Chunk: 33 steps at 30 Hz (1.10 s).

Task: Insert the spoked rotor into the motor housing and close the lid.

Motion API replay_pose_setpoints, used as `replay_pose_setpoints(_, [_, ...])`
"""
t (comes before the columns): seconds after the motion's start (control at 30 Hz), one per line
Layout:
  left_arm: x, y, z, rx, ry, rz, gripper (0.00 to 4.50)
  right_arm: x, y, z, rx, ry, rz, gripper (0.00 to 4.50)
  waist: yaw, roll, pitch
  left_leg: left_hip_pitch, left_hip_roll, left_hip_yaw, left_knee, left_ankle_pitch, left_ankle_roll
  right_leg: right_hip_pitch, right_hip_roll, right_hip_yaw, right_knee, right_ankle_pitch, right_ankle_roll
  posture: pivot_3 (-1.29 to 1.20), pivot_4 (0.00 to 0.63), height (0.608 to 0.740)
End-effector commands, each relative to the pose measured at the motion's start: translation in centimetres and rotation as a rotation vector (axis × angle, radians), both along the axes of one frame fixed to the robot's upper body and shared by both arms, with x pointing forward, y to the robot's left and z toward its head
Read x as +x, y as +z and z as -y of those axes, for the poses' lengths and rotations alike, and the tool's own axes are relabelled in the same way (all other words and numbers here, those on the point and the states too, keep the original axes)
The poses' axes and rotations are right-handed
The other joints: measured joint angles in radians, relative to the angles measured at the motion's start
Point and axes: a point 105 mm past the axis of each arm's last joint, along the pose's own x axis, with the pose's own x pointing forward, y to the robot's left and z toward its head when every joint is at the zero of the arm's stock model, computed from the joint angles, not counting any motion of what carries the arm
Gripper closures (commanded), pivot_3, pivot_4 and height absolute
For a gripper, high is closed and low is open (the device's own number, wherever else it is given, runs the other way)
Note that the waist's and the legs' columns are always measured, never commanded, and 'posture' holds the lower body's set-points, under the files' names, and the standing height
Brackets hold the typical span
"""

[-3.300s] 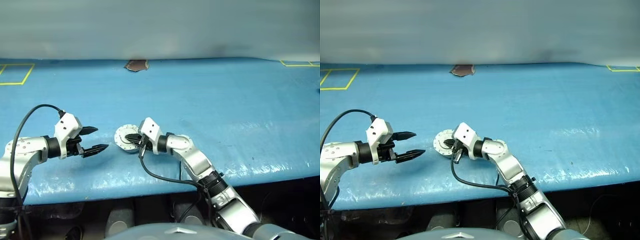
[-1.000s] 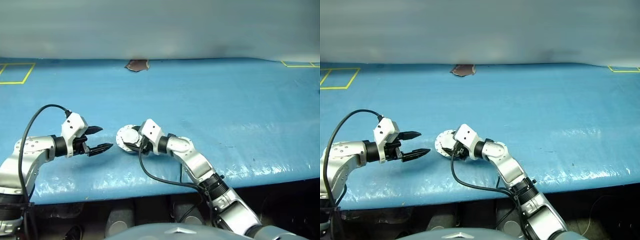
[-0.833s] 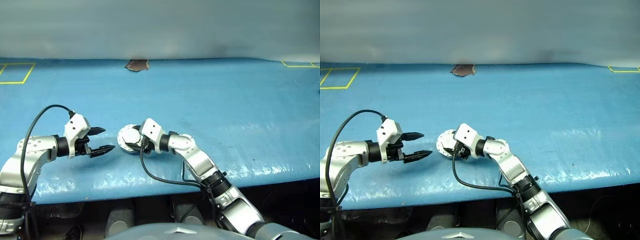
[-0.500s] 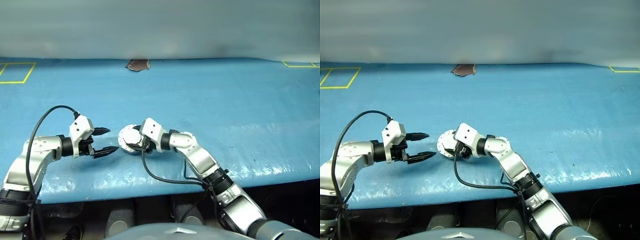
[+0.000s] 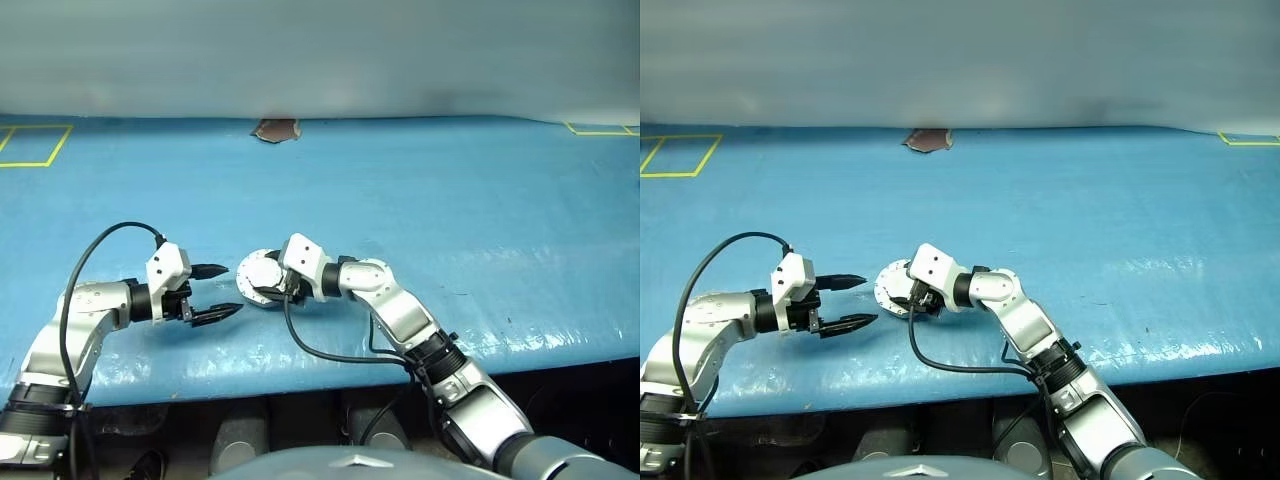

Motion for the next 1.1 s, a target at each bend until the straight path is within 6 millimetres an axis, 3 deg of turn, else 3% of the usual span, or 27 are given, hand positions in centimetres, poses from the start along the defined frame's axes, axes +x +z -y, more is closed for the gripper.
replay_pose_setpoints(0.03, [0.0, 0.6, -0.3, 0.01, -0.005, 0.035, 0.18, 0.4, 0.2, 0.0, -0.006, -0.003, 0.028, 1.48, 0.0, 0.0, 0.0, 0.0, 0.0, 0.0, 0.0, 0.0, 0.0, 0.0, 0.0, 0.0, 0.0, 0.0, 0.0, 0.0, 0.15, 0.74])
replay_pose_setpoints(0.27, [-0.2, 0.5, -0.4, 0.006, 0.009, 0.022, 0.18, 0.8, -1.9, 0.8, -0.083, -0.021, 0.0, 1.48, -0.001, 0.0, 0.0, 0.002, 0.0, 0.0, 0.001, 0.0, 0.0, 0.002, 0.0, 0.0, 0.0, 0.0, 0.0, 0.0, 0.15, 0.74])
replay_pose_setpoints(0.5, [1.1, 2.1, -0.3, -0.129, 0.11, 0.011, 0.18, 0.9, -2.6, 1.0, -0.108, -0.032, -0.001, 1.48, 0.0, 0.0, 0.0, 0.003, 0.0, -0.001, 0.003, 0.0, 0.0, 0.004, 0.0, 0.0, 0.002, 0.0, 0.0, 0.0, 0.15, 0.74])
replay_pose_setpoints(0.63, [1.6, 1.8, -0.3, -0.151, 0.15, -0.043, 1.11, 0.9, -2.6, 1.0, -0.11, -0.032, 0.002, 1.48, -0.002, 0.0, -0.001, 0.004, 0.0, -0.001, 0.004, 0.0, 0.0, 0.004, 0.0, 0.0, 0.002, 0.0, 0.0, 0.0, 0.15, 0.74])
replay_pose_setpoints(0.97, [2.3, 1.3, 1.3, -0.174, 0.112, -0.05, 4.48, 1.0, -2.5, 1.0, -0.107, -0.042, 0.014, 1.48, -0.002, 0.001, -0.001, 0.004, 0.0, -0.001, 0.004, 0.0, 0.0, 0.004, 0.001, 0.0, 0.003, 0.0, 0.0, 0.0, 0.15, 0.74])
replay_pose_setpoints(1.1, [2.1, 0.8, 1.5, -0.14, 0.098, -0.054, 4.48, 1.1, -2.4, 1.1, -0.102, -0.057, 0.018, 1.48, -0.002, 0.001, -0.001, 0.004, 0.0, -0.001, 0.004, 0.0, 0.0, 0.004, 0.001, 0.0, 0.003, 0.0, 0.0, 0.0, 0.15, 0.74])
